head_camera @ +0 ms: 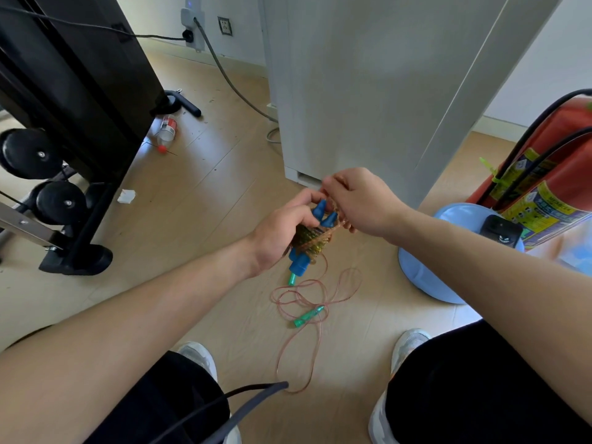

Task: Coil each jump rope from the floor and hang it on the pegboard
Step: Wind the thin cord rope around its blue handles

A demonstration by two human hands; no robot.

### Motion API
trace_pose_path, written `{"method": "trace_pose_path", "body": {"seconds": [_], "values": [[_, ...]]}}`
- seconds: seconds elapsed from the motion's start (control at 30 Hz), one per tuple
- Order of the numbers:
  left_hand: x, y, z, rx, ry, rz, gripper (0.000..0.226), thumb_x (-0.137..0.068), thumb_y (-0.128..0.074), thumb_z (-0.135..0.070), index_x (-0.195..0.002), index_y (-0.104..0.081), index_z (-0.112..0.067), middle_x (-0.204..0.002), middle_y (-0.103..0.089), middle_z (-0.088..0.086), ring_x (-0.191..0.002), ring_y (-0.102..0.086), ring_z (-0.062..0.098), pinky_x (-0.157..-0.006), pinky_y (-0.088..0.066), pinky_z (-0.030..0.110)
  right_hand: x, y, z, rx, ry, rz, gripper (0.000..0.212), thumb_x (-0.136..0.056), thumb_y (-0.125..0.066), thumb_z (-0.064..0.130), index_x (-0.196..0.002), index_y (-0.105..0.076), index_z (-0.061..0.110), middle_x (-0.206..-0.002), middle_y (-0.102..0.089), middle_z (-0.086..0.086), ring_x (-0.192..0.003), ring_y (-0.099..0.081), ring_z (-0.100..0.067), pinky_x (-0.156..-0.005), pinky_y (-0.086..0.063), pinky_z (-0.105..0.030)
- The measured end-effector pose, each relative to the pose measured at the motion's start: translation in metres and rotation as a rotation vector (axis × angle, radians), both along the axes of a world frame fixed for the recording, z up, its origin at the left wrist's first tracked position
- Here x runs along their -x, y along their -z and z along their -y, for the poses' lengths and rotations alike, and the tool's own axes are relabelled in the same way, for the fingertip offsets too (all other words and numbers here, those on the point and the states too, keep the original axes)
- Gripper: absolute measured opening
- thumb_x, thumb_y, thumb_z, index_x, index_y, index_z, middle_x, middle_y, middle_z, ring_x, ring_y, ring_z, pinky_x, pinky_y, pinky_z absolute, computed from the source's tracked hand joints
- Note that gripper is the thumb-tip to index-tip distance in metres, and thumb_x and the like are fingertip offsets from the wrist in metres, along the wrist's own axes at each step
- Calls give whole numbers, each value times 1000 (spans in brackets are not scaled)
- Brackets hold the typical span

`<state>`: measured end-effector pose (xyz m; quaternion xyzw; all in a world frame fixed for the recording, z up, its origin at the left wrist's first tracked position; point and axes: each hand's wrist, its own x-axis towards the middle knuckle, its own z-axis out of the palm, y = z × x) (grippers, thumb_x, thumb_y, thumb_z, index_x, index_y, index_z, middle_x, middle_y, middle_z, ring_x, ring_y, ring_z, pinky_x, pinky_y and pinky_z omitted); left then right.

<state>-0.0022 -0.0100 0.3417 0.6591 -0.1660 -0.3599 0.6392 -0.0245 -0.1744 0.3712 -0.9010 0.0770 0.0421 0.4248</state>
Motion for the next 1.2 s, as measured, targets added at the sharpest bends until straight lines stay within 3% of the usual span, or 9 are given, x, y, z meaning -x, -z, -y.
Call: {"method": "trace_pose_path", "body": {"seconds": [0.13, 0.23, 0.33, 0.43, 0.5, 0.6, 0.77, 0.93, 1.2], "values": [[3, -2, 3, -93, 4, 153, 29, -88, -72, -36, -104, -55, -18, -85, -63, 3, -77, -60, 16, -74, -51, 35, -4, 1, 3, 135, 2, 65, 43, -102, -47, 45, -79, -59, 10, -64, -62, -3, -58, -58, -16, -56, -44, -31], [2, 3, 4, -117, -33, 215, 24, -84, -74, -34, -97, -56, -25, -83, -63, -2, -77, -61, 16, -72, -52, 32, -4, 2, 3, 104, 54, 43, 42, -100, -49, 47, -84, -59, 10, -65, -63, -2, -52, -57, -8, -52, -43, -28], [-1, 5, 2, -109, -95, 203, 21, -87, -74, -26, -103, -59, -27, -80, -66, -11, -76, -64, 10, -70, -52, 27, -2, 2, 3, -186, 44, -48, 29, -97, -60, 41, -95, -58, 12, -67, -61, -1, -49, -52, -8, -47, -44, -24], [-5, 5, -3, -105, -120, 205, 17, -89, -73, -23, -101, -60, -26, -78, -65, -6, -71, -62, 12, -66, -49, 29, 1, 1, 11, -583, 2, -146, 28, -87, -75, 17, -108, -56, 11, -79, -62, -6, -60, -55, -15, -52, -47, -26], [-6, 4, -4, -96, -135, 182, 16, -89, -72, -21, -98, -59, -22, -74, -64, -3, -67, -60, 13, -61, -49, 28, 2, 0, 15, -792, 22, -161, 37, -83, -74, 1, -113, -55, 8, -83, -65, -9, -64, -61, -15, -57, -51, -25], [-5, 4, -3, -95, -156, 173, 21, -87, -74, -24, -100, -58, -19, -72, -64, -4, -65, -61, 11, -61, -49, 26, 2, 0, 17, -934, 89, -124, 33, -85, -70, 0, -115, -56, 5, -87, -69, -12, -69, -65, -15, -64, -56, -25], [0, 7, 1, -105, -177, 214, 23, -87, -74, -25, -107, -62, -28, -79, -69, -13, -74, -67, 8, -70, -52, 27, 2, 6, 13, -608, 5, -62, 13, -89, -72, 15, -101, -69, 11, -87, -73, -6, -73, -64, -13, -67, -54, -27], [-2, 8, -1, -112, -198, 224, 28, -87, -75, -27, -112, -61, -26, -85, -70, -10, -75, -66, 7, -73, -51, 29, 4, 7, 7, -241, -160, 114, 14, -91, -71, 20, -104, -71, 13, -83, -72, -5, -68, -64, -13, -64, -56, -28], [-2, 4, 1, -78, -201, 149, 32, -83, -76, -31, -108, -60, -23, -81, -67, -4, -72, -66, 10, -72, -53, 30, 2, 5, 3, -495, -6, 7, 37, -106, -45, 32, -105, -72, 7, -66, -54, 2, -59, -49, -13, -56, -46, -28]]}}
